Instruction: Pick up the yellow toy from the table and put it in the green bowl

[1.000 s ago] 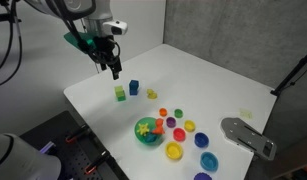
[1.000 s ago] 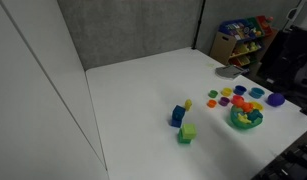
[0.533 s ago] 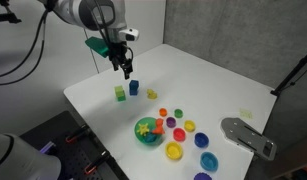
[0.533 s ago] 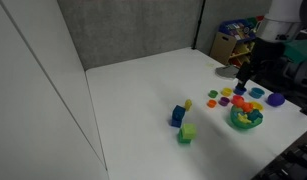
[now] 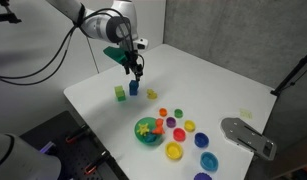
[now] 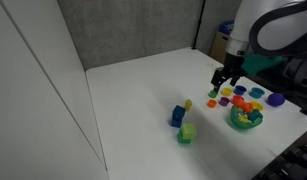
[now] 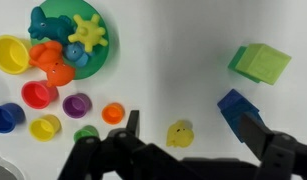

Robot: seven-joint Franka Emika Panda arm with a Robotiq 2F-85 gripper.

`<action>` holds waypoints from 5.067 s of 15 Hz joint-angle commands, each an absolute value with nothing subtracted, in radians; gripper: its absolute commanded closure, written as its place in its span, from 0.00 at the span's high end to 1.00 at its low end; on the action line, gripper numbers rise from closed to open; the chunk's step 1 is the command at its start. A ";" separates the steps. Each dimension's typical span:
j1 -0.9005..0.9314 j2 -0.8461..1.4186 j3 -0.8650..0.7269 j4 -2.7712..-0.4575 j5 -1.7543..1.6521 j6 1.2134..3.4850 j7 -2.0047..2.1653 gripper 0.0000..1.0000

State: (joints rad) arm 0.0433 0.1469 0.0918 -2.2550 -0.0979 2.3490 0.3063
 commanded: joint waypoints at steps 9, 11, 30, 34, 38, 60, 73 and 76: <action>0.109 0.340 0.027 -2.143 -0.094 2.458 0.306 1.00; 0.124 0.388 0.006 -2.110 -0.122 2.456 0.345 1.00; 0.230 0.771 -0.094 -1.850 -0.088 2.686 0.413 1.00; 0.285 0.814 -0.144 -1.851 -0.099 2.806 0.435 1.00; 0.352 0.853 -0.206 -1.851 -0.091 2.887 0.448 1.00; 0.358 0.756 -0.295 -1.809 -0.087 2.674 0.437 0.16; 0.167 0.407 -0.186 -2.050 -0.091 2.501 0.345 0.16; 0.142 0.308 -0.171 -2.153 -0.101 2.491 0.337 0.16</action>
State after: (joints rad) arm 0.1778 0.4335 -0.2008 -2.0312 -0.0843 2.5089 0.3639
